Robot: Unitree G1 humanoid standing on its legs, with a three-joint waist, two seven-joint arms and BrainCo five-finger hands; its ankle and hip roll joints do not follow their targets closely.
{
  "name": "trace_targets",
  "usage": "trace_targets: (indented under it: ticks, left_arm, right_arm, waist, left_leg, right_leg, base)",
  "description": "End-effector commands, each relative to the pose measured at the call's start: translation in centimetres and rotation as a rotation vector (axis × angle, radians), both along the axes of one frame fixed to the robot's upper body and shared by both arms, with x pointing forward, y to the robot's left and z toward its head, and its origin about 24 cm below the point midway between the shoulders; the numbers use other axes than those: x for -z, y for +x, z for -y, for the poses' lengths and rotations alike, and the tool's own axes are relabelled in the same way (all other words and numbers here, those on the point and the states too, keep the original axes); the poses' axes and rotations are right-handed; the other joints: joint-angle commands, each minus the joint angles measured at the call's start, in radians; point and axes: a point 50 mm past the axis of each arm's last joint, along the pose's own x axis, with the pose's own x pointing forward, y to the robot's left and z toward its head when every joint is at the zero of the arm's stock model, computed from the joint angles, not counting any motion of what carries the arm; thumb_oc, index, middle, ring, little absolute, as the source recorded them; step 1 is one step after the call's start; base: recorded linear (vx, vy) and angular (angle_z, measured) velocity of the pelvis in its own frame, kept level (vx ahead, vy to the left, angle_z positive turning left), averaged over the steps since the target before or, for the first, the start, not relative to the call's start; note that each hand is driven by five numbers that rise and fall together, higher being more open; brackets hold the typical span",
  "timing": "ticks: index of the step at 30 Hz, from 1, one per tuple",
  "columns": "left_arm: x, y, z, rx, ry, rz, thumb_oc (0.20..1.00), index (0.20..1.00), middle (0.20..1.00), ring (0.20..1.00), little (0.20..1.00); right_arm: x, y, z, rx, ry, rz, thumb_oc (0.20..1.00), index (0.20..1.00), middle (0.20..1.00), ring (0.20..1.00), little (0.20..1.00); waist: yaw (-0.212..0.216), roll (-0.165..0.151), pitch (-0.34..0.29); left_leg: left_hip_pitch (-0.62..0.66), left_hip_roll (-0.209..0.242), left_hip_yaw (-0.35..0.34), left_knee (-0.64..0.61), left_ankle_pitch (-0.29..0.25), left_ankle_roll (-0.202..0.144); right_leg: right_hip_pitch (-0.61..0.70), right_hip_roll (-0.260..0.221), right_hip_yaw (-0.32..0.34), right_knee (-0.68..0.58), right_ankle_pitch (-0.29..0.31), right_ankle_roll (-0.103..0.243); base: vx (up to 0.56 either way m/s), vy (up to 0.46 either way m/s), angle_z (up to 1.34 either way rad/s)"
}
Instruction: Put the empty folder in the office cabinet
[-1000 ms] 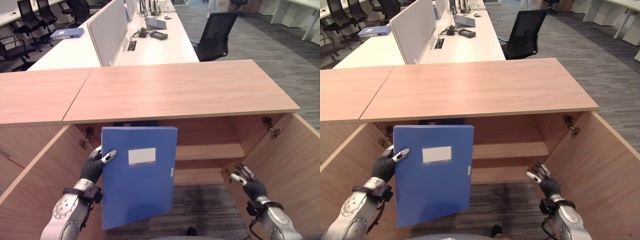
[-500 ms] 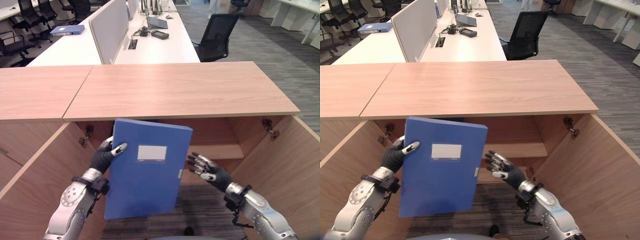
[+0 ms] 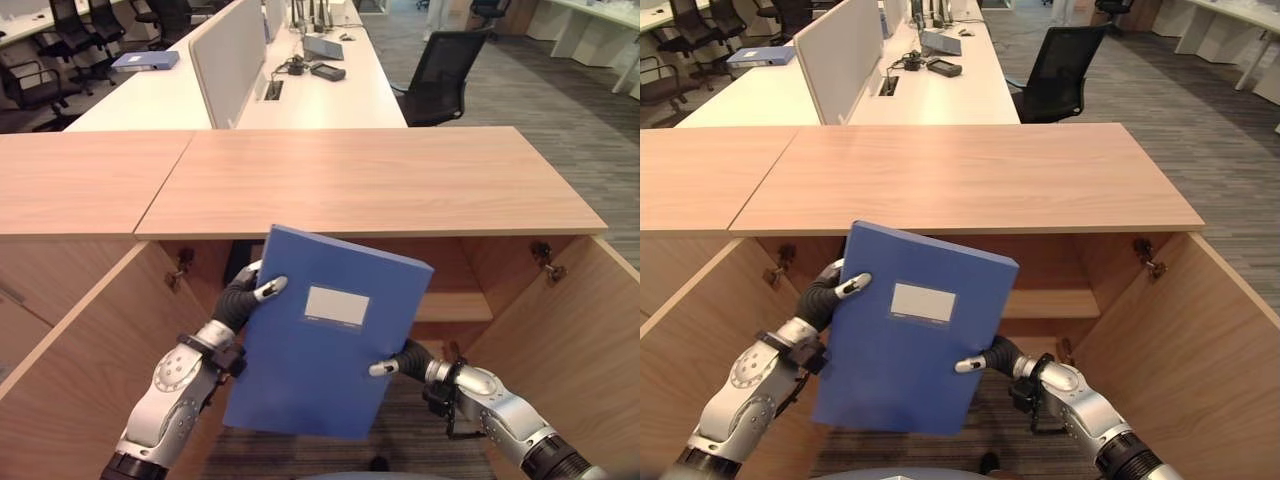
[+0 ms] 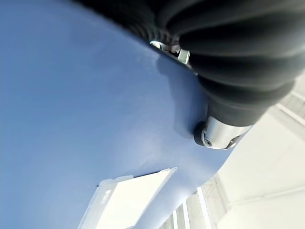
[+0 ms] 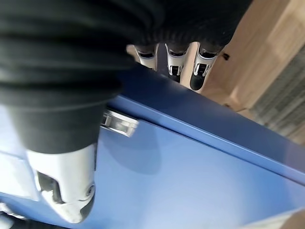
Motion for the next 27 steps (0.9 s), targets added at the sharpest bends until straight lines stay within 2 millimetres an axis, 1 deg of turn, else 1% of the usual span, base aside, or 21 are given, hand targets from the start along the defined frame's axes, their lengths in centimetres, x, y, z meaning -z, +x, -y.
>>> trace_targets:
  ticks: [1,2,5,6,7,8,9,11,12,13,14,16,17,19,20,21,22,23,25,27]
  left_arm:
    - [-3.3,1.3,3.4,0.134,-0.124,0.162,0.200,0.200,0.200,0.200,0.200]
    - [-3.3,1.3,3.4,0.134,-0.124,0.162,0.200,0.200,0.200,0.200,0.200]
    - [-3.7,1.4,4.5,0.176,-0.134,0.169,0.200,0.200,0.200,0.200,0.200]
    - [-3.7,1.5,5.3,0.202,-0.147,0.165,0.200,0.200,0.200,0.200,0.200]
    - [-3.7,1.5,5.3,0.202,-0.147,0.165,0.200,0.200,0.200,0.200,0.200]
    - [-3.5,1.7,6.1,0.222,-0.169,0.148,0.200,0.200,0.200,0.200,0.200]
    - [-3.5,1.7,6.2,0.222,-0.169,0.148,0.200,0.200,0.200,0.200,0.200]
    - [-3.5,1.8,6.8,0.240,-0.191,0.132,0.200,0.200,0.200,0.200,0.200]
    - [-3.4,1.9,7.1,0.244,-0.200,0.125,0.200,0.200,0.200,0.200,0.200]
    - [-3.5,1.9,7.2,0.248,-0.212,0.120,0.200,0.200,0.200,0.200,0.200]
    - [-3.5,1.8,7.3,0.247,-0.225,0.113,0.200,0.200,0.200,0.200,0.200]
    - [-3.4,1.8,7.4,0.246,-0.227,0.108,0.200,0.200,0.200,0.200,0.200]
    - [-3.2,1.8,7.4,0.242,-0.236,0.097,0.200,0.200,0.200,0.200,0.200]
    - [-3.1,1.8,7.4,0.234,-0.238,0.089,0.200,0.200,0.200,0.200,0.200]
    - [-2.9,1.7,7.3,0.226,-0.242,0.079,0.200,0.200,0.200,0.200,0.200]
    - [-2.6,1.6,7.0,0.204,-0.242,0.065,0.200,0.200,0.200,0.200,0.200]
    - [-2.4,1.6,7.0,0.195,-0.246,0.057,0.200,0.200,0.200,0.200,0.200]
    - [-2.4,1.6,7.0,0.195,-0.246,0.057,0.200,0.200,0.200,0.200,0.200]
    - [-2.3,1.6,7.0,0.188,-0.259,0.038,0.200,0.200,0.200,0.200,0.200]
    - [-2.3,1.6,7.0,0.189,-0.267,0.021,0.200,0.200,0.200,0.200,0.200]
  right_arm:
    - [-1.7,1.4,-4.3,-0.151,0.057,0.098,1.000,1.000,1.000,1.000,1.000]
    - [-1.7,1.4,-4.3,-0.151,0.057,0.098,1.000,1.000,1.000,1.000,1.000]
    - [-2.0,1.5,-5.3,-0.168,0.082,0.109,1.000,1.000,1.000,1.000,1.000]
    - [-2.3,1.5,-6.1,-0.162,0.123,0.112,1.000,1.000,1.000,1.000,1.000]
    - [-2.3,1.5,-6.0,-0.162,0.124,0.112,1.000,1.000,1.000,1.000,1.000]
    - [-1.9,1.4,-6.5,-0.108,0.182,0.071,1.000,1.000,1.000,1.000,1.000]
    - [-1.9,1.4,-6.5,-0.107,0.182,0.071,1.000,1.000,1.000,1.000,1.000]
    - [-0.8,1.0,-7.2,-0.043,0.240,0.000,0.539,0.539,0.539,0.539,0.539]
    - [-0.2,0.6,-7.4,-0.012,0.275,-0.047,0.231,0.231,0.231,0.231,0.231]
    - [0.0,0.4,-7.6,0.016,0.304,-0.068,0.200,0.200,0.200,0.200,0.200]
    - [0.3,0.1,-7.5,0.085,0.345,-0.082,0.200,0.200,0.200,0.200,0.200]
    - [0.5,-0.1,-7.4,0.118,0.365,-0.096,0.200,0.200,0.200,0.200,0.200]
    - [1.2,-0.4,-7.1,0.203,0.409,-0.135,0.200,0.200,0.200,0.200,0.200]
    - [1.2,-0.4,-7.0,0.238,0.430,-0.142,0.200,0.200,0.200,0.200,0.200]
    - [1.2,-0.5,-6.7,0.292,0.465,-0.148,0.200,0.200,0.200,0.200,0.200]
    - [1.6,-0.5,-6.0,0.419,0.521,-0.168,0.200,0.200,0.200,0.200,0.200]
    - [2.0,-0.6,-5.8,0.472,0.542,-0.193,0.200,0.200,0.200,0.200,0.200]
    - [2.0,-0.6,-5.8,0.472,0.542,-0.193,0.200,0.200,0.200,0.200,0.200]
    - [2.8,-1.0,-5.8,0.555,0.575,-0.256,0.200,0.200,0.200,0.200,0.200]
    - [3.5,-1.5,-6.0,0.584,0.581,-0.314,0.200,0.200,0.200,0.200,0.200]
  waist:
    - [-0.008,-0.041,-0.012]
    - [-0.008,-0.041,-0.012]
    - [-0.008,-0.040,-0.011]
    - [-0.010,-0.040,-0.011]
    - [-0.009,-0.040,-0.011]
    - [-0.012,-0.039,-0.012]
    - [-0.012,-0.039,-0.012]
    - [-0.015,-0.037,-0.012]
    - [-0.017,-0.036,-0.012]
    - [-0.019,-0.036,-0.013]
    - [-0.026,-0.035,-0.013]
    - [-0.028,-0.034,-0.014]
    - [-0.034,-0.031,-0.015]
    - [-0.036,-0.030,-0.015]
    - [-0.039,-0.029,-0.015]
    - [-0.047,-0.026,-0.016]
    - [-0.050,-0.024,-0.016]
    - [-0.049,-0.024,-0.016]
    - [-0.054,-0.021,-0.015]
    - [-0.056,-0.021,-0.013]
  left_leg:
    - [-0.042,-0.029,-0.023,0.002,-0.049,0.002]
    - [-0.042,-0.029,-0.023,0.002,-0.049,0.002]
    - [-0.043,-0.029,-0.025,0.002,-0.048,0.002]
    - [-0.043,-0.029,-0.026,0.002,-0.048,0.003]
    - [-0.043,-0.029,-0.026,0.002,-0.048,0.003]
    - [-0.043,-0.030,-0.027,0.002,-0.047,0.004]
    - [-0.044,-0.030,-0.027,0.002,-0.047,0.004]
    - [-0.043,-0.030,-0.029,0.002,-0.047,0.004]
    - [-0.043,-0.031,-0.029,0.002,-0.047,0.004]
    - [-0.042,-0.031,-0.029,0.002,-0.047,0.004]
    - [-0.041,-0.031,-0.028,0.002,-0.049,0.004]
    - [-0.041,-0.031,-0.028,0.002,-0.049,0.004]
    - [-0.040,-0.031,-0.026,0.002,-0.049,0.004]
    - [-0.039,-0.030,-0.026,0.002,-0.050,0.004]
    - [-0.038,-0.030,-0.026,0.002,-0.051,0.004]
    - [-0.037,-0.031,-0.024,0.002,-0.053,0.004]
    - [-0.036,-0.031,-0.023,0.002,-0.053,0.004]
    - [-0.036,-0.031,-0.023,0.002,-0.053,0.004]
    - [-0.035,-0.032,-0.020,0.002,-0.054,0.003]
    - [-0.036,-0.032,-0.019,0.002,-0.054,0.002]
  right_leg:
    - [0.070,-0.013,-0.059,0.008,-0.141,0.040]
    - [0.071,-0.013,-0.059,0.008,-0.141,0.040]
    - [0.070,-0.013,-0.060,0.008,-0.141,0.040]
    - [0.071,-0.013,-0.061,0.008,-0.142,0.039]
    - [0.071,-0.013,-0.061,0.008,-0.142,0.039]
    - [0.071,-0.013,-0.062,0.008,-0.141,0.039]
    - [0.071,-0.013,-0.062,0.008,-0.141,0.039]
    - [0.071,-0.013,-0.062,0.008,-0.142,0.038]
    - [0.071,-0.012,-0.061,0.008,-0.141,0.037]
    - [0.072,-0.012,-0.061,0.008,-0.142,0.037]
    - [0.072,-0.012,-0.061,0.008,-0.142,0.038]
    - [0.072,-0.011,-0.061,0.008,-0.142,0.039]
    - [0.072,-0.011,-0.061,0.008,-0.142,0.039]
    - [0.072,-0.011,-0.061,0.008,-0.142,0.040]
    - [0.072,-0.012,-0.060,0.008,-0.142,0.040]
    - [0.072,-0.012,-0.058,0.008,-0.141,0.042]
    - [0.072,-0.012,-0.057,0.008,-0.141,0.042]
    - [0.072,-0.012,-0.057,0.008,-0.141,0.042]
    - [0.071,-0.010,-0.055,0.008,-0.139,0.042]
    - [0.070,-0.010,-0.053,0.008,-0.138,0.043]
  base:
    - [0.00,0.000,0.00]
    - [0.00,0.000,0.00]
    - [0.00,0.000,0.00]
    - [0.00,0.000,0.00]
    - [0.00,0.000,0.00]
    - [0.00,0.000,0.00]
    - [0.00,0.000,0.00]
    - [0.00,0.000,0.00]
    - [0.00,0.000,0.00]
    - [0.00,0.000,0.00]
    - [0.00,0.000,0.00]
    - [0.00,0.000,0.00]
    - [0.00,0.000,0.00]
    - [0.00,0.000,0.00]
    - [0.00,0.000,0.00]
    - [0.00,0.000,0.00]
    - [0.00,0.000,0.00]
    - [0.00,0.000,0.00]
    - [0.00,0.000,0.00]
    - [0.00,0.000,0.00]
